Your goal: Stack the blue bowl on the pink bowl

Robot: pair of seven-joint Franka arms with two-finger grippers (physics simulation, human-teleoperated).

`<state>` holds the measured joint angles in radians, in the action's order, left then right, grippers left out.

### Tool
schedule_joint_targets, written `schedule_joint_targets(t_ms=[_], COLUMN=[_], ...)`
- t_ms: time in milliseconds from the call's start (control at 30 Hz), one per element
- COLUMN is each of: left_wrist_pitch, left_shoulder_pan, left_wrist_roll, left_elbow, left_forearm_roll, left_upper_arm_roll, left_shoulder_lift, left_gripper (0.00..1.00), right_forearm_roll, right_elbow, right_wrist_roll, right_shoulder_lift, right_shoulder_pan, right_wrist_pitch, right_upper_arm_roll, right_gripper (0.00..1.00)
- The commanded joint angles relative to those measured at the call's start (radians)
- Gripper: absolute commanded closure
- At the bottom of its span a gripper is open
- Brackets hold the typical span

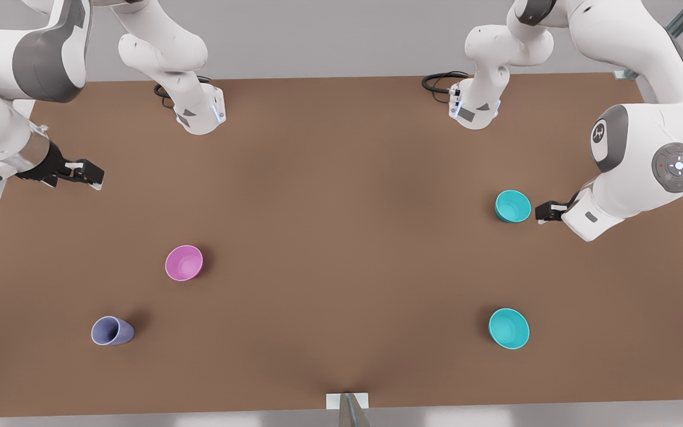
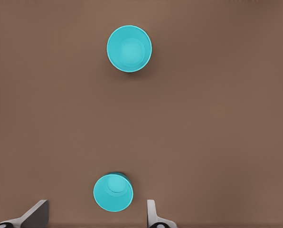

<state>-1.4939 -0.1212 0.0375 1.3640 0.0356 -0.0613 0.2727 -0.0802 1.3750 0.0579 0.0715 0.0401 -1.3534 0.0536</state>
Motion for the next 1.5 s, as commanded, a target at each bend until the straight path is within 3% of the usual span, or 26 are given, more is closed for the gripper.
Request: schedule_joint_targets(t_ms=[0, 100, 167, 233, 333, 467, 667, 1133, 1167, 1200, 1233, 1300, 1400, 1467], left_wrist_pitch=[0.001, -0.002, -0.002, -0.002, -0.002, -0.003, 0.001, -0.002, -0.005, -0.009, -0.008, -0.006, 0.0, 0.0], left_shoulder_pan=[0.0, 0.0, 0.0, 0.0, -0.002, -0.009, -0.009, -0.011, -0.012, -0.015, -0.015, -0.017, -0.028, -0.029], left_wrist_roll=[0.002, 0.002, 0.002, 0.002, -0.005, -0.007, -0.007, -0.017, -0.034, -0.044, -0.044, -0.051, -0.067, -0.065], left_elbow=[0.0, 0.009, 0.009, 0.009, 0.009, 0.009, 0.009, 0.02, 0.02, 0.014, 0.017, 0.015, 0.014, 0.015], left_forearm_roll=[0.001, 0.001, 0.001, 0.001, 0.004, 0.006, 0.009, 0.007, 0.009, 0.012, 0.012, 0.012, 0.012, 0.012], left_upper_arm_roll=[0.0, 0.0, 0.0, 0.0, 0.001, 0.001, 0.001, 0.003, 0.004, 0.009, 0.009, 0.009, 0.009, 0.011], left_shoulder_lift=[-0.001, -0.001, -0.001, -0.001, -0.001, -0.003, -0.004, -0.013, -0.021, -0.021, -0.021, -0.021, -0.024, -0.027], left_gripper=[0.0, 0.0, 0.0, 0.0, 0.0, 0.0, 0.0, 0.0, 0.0, 0.0, 0.0, 0.0, 0.0, 0.0], right_forearm_roll=[0.0, -0.016, -0.019, -0.001, 0.074, 0.166, 0.255, 0.26, 0.26, 0.26, 0.261, 0.26, 0.26, 0.26], right_elbow=[-0.001, -0.011, -0.027, -0.022, 0.016, 0.196, 0.207, 0.397, 0.397, 0.398, 0.397, 0.395, 0.389, 0.381], right_wrist_roll=[0.005, 0.006, 0.006, 0.011, 0.013, -0.016, -0.03, -0.135, -0.138, -0.138, -0.138, -0.139, -0.173, -0.198], right_shoulder_lift=[-0.001, 0.031, 0.256, 0.399, 0.505, 0.542, 0.62, 0.567, 0.567, 0.568, 0.568, 0.568, 0.57, 0.57], right_shoulder_pan=[0.001, 0.0, -0.008, 0.003, 0.052, 0.122, 0.141, 0.136, 0.136, 0.136, 0.135, 0.136, 0.139, 0.142], right_wrist_pitch=[-0.001, 0.0, -0.009, -0.142, -0.306, -0.562, -0.633, -0.777, -0.777, -0.777, -0.777, -0.777, -0.776, -0.765], right_upper_arm_roll=[0.0, 0.0, 0.002, 0.003, 0.005, 0.008, 0.009, 0.043, 0.043, 0.043, 0.042, 0.042, 0.042, 0.043], right_gripper=[0.0, 0.0, 0.0, 0.0, 0.0, 0.0, 0.0, 0.0, 0.06, 0.29, 0.43, 0.63, 0.78, 0.79])
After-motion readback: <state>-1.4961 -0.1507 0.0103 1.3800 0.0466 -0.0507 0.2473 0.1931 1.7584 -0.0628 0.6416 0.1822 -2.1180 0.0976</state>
